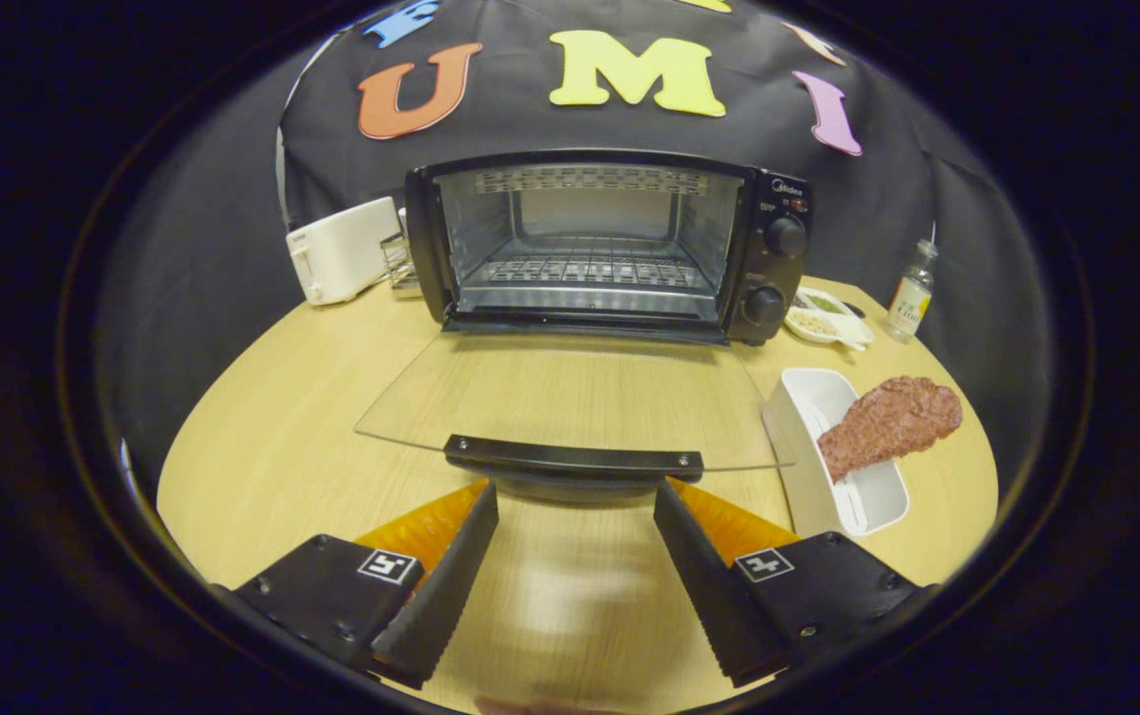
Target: Open the toaster oven, put the food inside, and close the toaster oven door.
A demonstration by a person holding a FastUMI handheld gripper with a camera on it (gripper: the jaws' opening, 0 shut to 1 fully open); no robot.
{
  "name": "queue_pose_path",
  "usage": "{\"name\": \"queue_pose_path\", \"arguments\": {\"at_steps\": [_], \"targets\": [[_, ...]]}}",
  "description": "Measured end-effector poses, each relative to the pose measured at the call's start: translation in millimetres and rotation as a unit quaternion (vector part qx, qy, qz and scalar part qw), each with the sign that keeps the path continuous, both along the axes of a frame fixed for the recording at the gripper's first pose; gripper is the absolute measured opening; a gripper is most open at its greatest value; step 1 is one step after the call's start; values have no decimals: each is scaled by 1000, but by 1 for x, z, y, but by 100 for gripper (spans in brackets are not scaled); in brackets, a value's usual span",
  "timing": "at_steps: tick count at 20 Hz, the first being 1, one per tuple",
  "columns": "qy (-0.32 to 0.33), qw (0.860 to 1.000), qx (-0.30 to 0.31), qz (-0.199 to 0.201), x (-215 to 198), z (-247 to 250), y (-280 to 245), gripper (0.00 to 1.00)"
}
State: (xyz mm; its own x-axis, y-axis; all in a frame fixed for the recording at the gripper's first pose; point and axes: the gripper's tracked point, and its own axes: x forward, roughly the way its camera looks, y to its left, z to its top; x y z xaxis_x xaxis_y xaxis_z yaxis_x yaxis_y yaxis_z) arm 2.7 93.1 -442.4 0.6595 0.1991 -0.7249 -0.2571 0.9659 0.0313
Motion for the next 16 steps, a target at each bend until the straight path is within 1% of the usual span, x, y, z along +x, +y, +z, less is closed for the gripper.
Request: {"name": "queue_pose_path", "arguments": {"at_steps": [2, 5, 7, 10, 16], "targets": [[-6, 1000, 0, 8, -1, 11, -10, 100], [35, 999, 36, 18, -12, 24, -21, 100], [49, 997, 52, 22, -10, 38, -34, 100], [36, 998, 43, 15, 8, 60, -71, 100], [69, 996, 53, 8, 35, 90, -144, 99]]}}
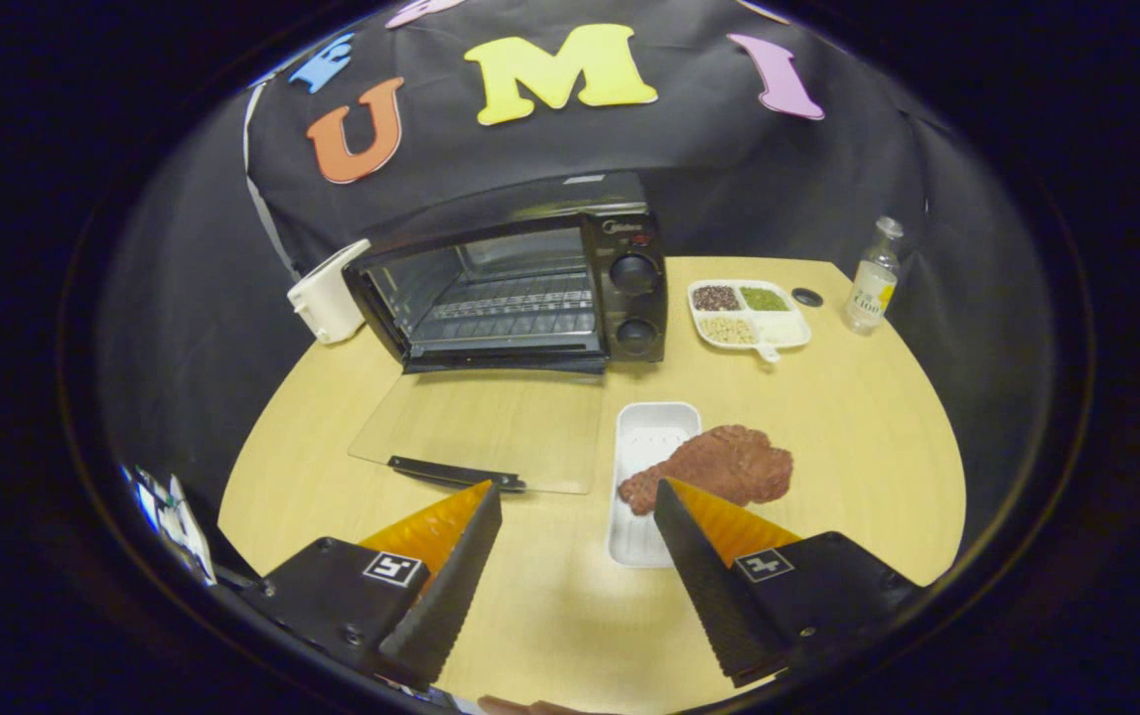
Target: Open the toaster oven, put the food inside, and close the toaster oven door.
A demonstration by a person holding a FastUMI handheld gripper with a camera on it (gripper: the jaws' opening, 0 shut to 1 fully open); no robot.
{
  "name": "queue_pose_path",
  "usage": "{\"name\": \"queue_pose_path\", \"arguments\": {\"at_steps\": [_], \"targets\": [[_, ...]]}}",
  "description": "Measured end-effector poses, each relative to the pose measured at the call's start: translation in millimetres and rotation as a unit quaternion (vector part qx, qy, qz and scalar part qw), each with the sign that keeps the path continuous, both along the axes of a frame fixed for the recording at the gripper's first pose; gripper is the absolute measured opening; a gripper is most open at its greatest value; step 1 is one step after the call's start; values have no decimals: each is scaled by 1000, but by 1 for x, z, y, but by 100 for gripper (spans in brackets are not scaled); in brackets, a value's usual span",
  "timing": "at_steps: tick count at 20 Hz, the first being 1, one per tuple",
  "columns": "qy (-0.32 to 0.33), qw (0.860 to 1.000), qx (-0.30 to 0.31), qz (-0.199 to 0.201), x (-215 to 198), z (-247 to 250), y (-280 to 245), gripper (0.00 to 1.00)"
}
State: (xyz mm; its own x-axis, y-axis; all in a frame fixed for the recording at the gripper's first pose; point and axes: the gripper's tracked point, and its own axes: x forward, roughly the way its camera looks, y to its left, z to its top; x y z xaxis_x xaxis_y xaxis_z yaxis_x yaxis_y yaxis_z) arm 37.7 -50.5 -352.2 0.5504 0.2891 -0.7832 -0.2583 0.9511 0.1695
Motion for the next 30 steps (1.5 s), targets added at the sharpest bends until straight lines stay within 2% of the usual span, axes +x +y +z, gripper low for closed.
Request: {"name": "queue_pose_path", "arguments": {"at_steps": [2, 8, 13, 15, 17, 19, 20, 23, 26, 30], "targets": [[0, 1000, -5, 0, 9, 6, -27, 99], [24, 999, 34, -14, 28, 1, -79, 98], [70, 992, 100, -12, 40, -29, -87, 87], [96, 986, 137, -5, 42, -39, -80, 77], [123, 979, 161, -16, 41, -49, -79, 60], [135, 972, 191, -27, 39, -46, -76, 26], [131, 971, 200, -19, 35, -41, -73, 17], [123, 974, 190, -20, 25, -34, -72, 10], [91, 985, 144, -22, 19, -20, -75, 10], [29, 996, 87, -1, 11, 11, -68, 9]]}}
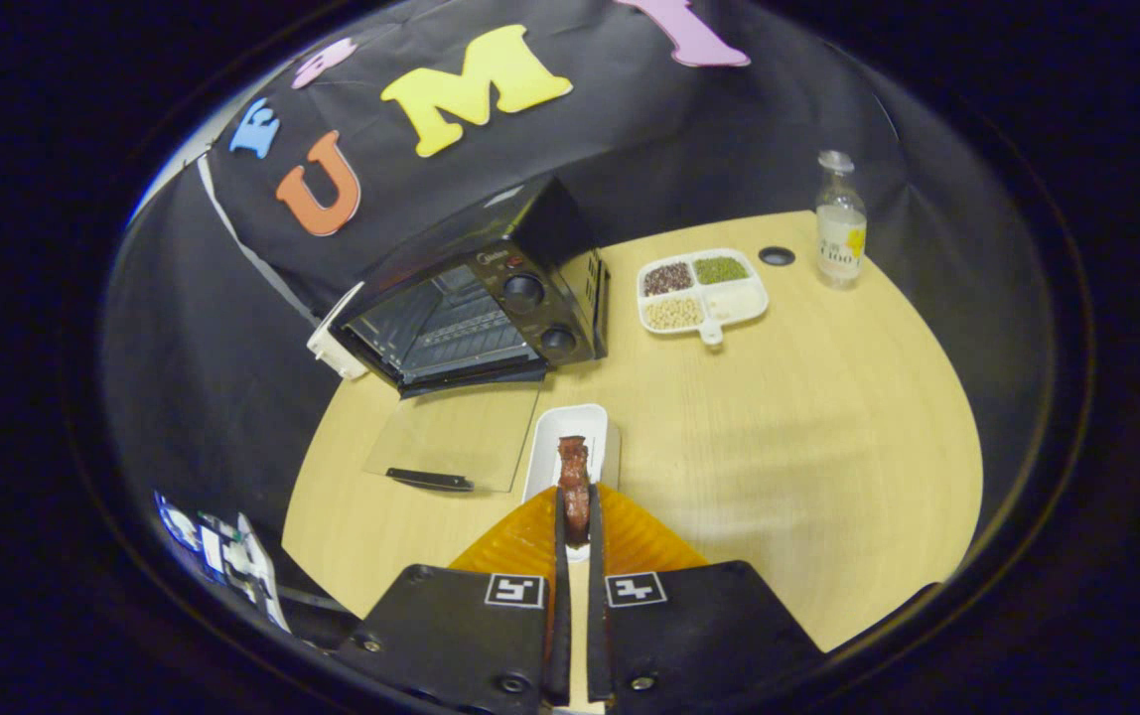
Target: Open the toaster oven, put the food inside, and close the toaster oven door.
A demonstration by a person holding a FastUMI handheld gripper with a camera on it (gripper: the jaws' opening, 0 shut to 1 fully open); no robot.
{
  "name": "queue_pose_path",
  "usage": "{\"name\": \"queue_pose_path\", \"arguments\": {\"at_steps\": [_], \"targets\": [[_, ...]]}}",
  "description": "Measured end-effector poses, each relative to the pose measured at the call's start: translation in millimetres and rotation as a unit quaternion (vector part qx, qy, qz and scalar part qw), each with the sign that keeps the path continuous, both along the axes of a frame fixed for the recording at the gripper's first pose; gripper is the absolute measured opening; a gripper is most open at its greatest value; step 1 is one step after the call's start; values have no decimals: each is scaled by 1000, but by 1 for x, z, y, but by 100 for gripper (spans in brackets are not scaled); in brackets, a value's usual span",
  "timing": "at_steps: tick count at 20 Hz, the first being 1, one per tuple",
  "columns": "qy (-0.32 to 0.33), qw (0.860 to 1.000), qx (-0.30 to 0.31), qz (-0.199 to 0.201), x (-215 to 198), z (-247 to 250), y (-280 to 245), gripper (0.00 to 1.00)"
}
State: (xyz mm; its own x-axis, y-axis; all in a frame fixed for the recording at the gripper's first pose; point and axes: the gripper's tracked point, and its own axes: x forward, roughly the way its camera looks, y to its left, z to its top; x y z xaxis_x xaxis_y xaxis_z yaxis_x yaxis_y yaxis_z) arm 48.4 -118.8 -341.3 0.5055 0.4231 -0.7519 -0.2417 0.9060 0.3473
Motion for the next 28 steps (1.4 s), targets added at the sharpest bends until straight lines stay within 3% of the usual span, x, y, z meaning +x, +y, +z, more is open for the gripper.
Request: {"name": "queue_pose_path", "arguments": {"at_steps": [5, 11, 15, 20, 28], "targets": [[-77, 994, -65, 41, -22, 31, 28, 9], [-166, 973, -117, 110, -55, 56, 86, 9], [-213, 959, -134, 127, -64, 68, 121, 9], [-236, 956, -127, 121, -57, 67, 161, 9], [-206, 976, -64, 39, -7, 36, 198, 9]]}}
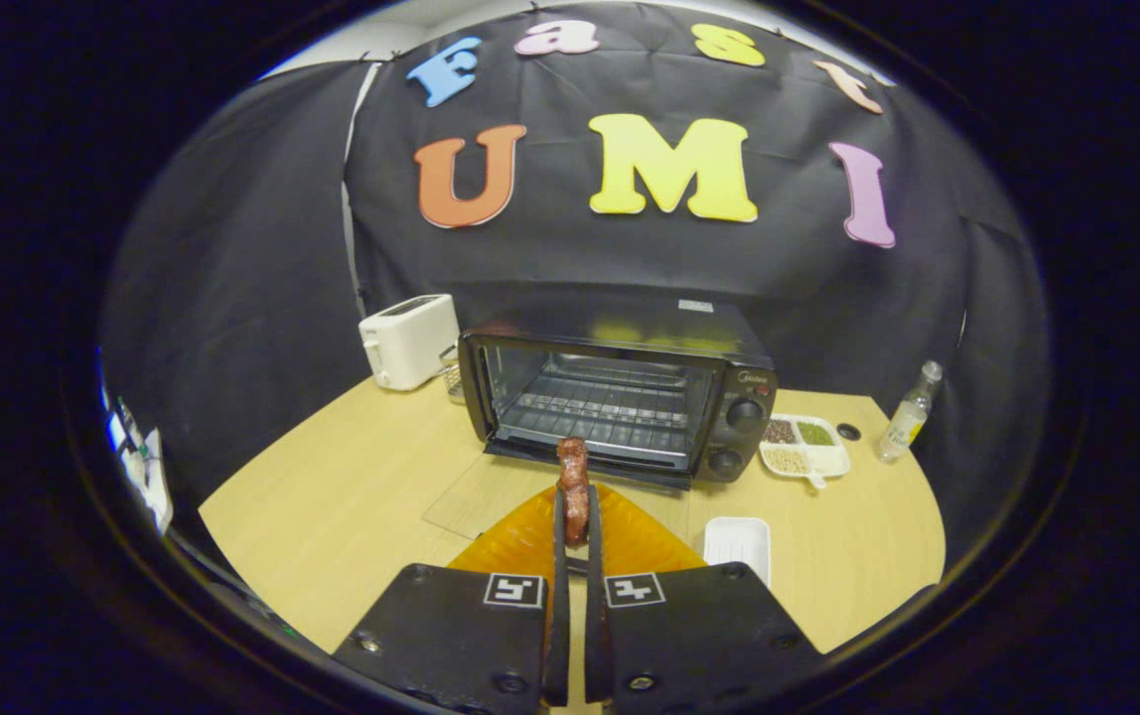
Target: Open the toaster oven, put the food inside, and close the toaster oven door.
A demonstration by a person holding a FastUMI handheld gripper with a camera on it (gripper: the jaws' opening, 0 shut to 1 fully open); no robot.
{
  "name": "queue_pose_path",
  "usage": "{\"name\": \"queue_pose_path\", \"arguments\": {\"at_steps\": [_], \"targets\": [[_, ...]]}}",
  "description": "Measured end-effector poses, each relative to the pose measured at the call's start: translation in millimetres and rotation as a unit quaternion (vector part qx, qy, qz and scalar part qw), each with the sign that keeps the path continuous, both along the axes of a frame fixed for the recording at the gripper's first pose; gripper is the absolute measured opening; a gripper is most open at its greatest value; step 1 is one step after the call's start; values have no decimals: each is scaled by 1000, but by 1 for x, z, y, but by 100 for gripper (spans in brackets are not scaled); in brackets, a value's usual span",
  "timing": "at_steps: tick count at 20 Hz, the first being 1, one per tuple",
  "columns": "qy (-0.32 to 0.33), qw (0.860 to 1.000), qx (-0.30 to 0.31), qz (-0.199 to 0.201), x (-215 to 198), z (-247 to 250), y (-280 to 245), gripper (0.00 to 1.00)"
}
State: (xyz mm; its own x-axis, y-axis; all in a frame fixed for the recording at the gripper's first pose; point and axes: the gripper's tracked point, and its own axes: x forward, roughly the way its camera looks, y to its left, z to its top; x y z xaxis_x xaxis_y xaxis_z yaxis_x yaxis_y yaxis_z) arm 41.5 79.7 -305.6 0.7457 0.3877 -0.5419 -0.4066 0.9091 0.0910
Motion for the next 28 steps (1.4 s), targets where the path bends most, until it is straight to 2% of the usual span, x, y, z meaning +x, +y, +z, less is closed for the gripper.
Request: {"name": "queue_pose_path", "arguments": {"at_steps": [4, 7, 9, 12, 15, 18, 20, 22, 26, 27, 28], "targets": [[19, 997, 73, -37, 26, -17, 15, 9], [38, 987, 140, -66, 53, -28, 25, 9], [63, 975, 197, -85, 74, -35, 34, 9], [102, 942, 296, -118, 115, -48, 49, 9], [100, 931, 322, -137, 159, -68, 52, 9], [100, 922, 354, -124, 185, -76, 74, 9], [98, 921, 357, -119, 190, -82, 80, 9], [81, 927, 343, -127, 195, -84, 77, 10], [57, 950, 277, -130, 206, -91, 72, 14], [53, 957, 251, -139, 207, -94, 66, 15], [47, 962, 219, -156, 208, -98, 55, 20]]}}
